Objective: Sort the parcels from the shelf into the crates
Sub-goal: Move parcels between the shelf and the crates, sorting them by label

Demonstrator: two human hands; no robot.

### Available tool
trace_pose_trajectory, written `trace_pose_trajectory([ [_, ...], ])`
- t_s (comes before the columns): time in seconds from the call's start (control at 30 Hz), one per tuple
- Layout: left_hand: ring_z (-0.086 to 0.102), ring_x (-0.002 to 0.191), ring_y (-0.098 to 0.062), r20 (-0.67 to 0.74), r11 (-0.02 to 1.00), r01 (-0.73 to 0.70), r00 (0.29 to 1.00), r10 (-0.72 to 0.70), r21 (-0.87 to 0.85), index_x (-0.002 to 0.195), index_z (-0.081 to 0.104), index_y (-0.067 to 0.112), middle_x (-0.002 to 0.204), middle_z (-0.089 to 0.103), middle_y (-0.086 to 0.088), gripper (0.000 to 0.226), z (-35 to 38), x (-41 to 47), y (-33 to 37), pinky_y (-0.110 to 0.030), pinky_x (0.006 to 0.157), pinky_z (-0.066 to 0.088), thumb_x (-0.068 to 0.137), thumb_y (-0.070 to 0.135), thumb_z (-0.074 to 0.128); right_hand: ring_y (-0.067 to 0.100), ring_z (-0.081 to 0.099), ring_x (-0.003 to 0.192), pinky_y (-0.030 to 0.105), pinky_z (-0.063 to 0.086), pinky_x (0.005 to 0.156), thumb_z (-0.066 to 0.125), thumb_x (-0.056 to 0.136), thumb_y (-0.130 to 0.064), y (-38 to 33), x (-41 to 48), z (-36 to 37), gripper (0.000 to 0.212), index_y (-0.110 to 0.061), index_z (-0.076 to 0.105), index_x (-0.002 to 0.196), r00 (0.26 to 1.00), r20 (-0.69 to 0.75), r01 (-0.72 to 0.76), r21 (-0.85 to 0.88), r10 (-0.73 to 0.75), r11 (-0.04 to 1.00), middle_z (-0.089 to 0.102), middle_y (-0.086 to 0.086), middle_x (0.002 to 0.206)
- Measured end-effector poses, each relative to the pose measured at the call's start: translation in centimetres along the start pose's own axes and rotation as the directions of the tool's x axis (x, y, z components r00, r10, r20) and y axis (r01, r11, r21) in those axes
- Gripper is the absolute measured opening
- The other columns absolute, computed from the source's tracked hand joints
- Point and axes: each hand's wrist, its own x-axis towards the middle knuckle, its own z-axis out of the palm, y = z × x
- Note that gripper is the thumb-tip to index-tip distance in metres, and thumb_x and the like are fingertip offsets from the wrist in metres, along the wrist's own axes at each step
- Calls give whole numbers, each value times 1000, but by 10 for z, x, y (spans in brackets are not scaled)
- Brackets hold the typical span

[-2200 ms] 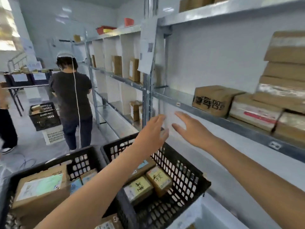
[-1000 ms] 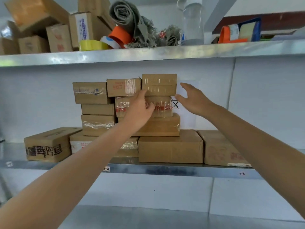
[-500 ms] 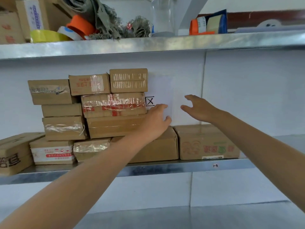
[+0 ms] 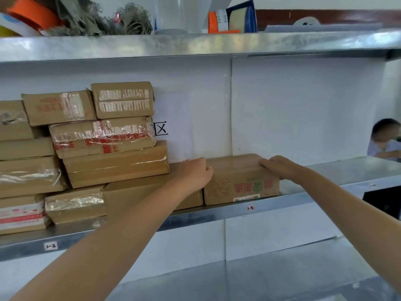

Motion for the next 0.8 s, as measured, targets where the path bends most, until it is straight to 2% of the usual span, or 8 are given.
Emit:
trace_pose_trajectory([
  [0.13,50,119,-24,-8,937,114,992,-124,-330,128,54,19,121,59,-2,37,9,-4,17,-43,102,43,94,29,48,26,66,75,32,50,63,50,96,-43,7,-4,5,39,-5,61,94,997,-20,-66,258,73,964,67,12,88],
  [0.23,50,111,-9,-94,815,49,988,-125,-578,130,54,22,121,54,4,38,17,-11,22,-24,87,45,92,19,56,27,65,76,35,49,69,56,93,-42,11,-8,-3,38,-4,63,96,995,-58,-59,317,82,946,68,13,90],
  [0.27,49,107,-3,-120,756,7,986,-113,-655,129,55,24,119,52,9,38,17,-13,24,-17,80,42,92,17,59,27,65,78,35,49,70,58,93,-41,12,-11,-8,38,-5,64,98,994,-70,-49,357,79,933,69,13,93],
  [0.37,46,119,-1,-163,525,-107,985,-61,-844,128,58,29,123,51,16,44,11,-20,28,-15,93,44,90,6,66,24,66,85,34,52,73,62,92,-37,12,-26,-25,28,-10,66,98,988,-146,34,469,40,883,70,11,101],
  [0.5,58,118,-7,-144,251,-116,985,-99,-961,132,59,19,129,63,8,48,-3,-38,37,-13,84,51,89,0,69,24,65,104,41,52,94,61,93,-34,4,-55,-39,29,-15,67,114,958,-280,199,524,-53,828,69,5,112],
  [0.6,69,106,-15,-103,215,-79,989,-104,-973,112,69,23,110,74,4,28,-21,-54,39,-23,83,55,93,4,63,16,64,105,30,51,84,61,94,-35,-6,-83,-34,31,-20,64,121,924,-346,324,493,-160,808,69,-3,113],
  [0.67,71,99,-8,-144,196,-125,986,-84,-973,105,70,32,105,76,9,29,-36,-66,33,-20,77,56,94,6,62,12,64,108,27,49,86,62,94,-37,-12,-100,-29,33,-24,62,125,907,-352,388,486,-231,783,69,-7,116],
  [0.8,64,107,4,-333,315,-285,936,-111,-905,127,64,31,117,70,19,42,-55,-94,11,-16,88,54,93,7,65,3,61,115,31,48,95,62,96,-30,-12,-124,-17,35,-41,59,129,904,-209,424,542,-373,725,66,-19,124],
])
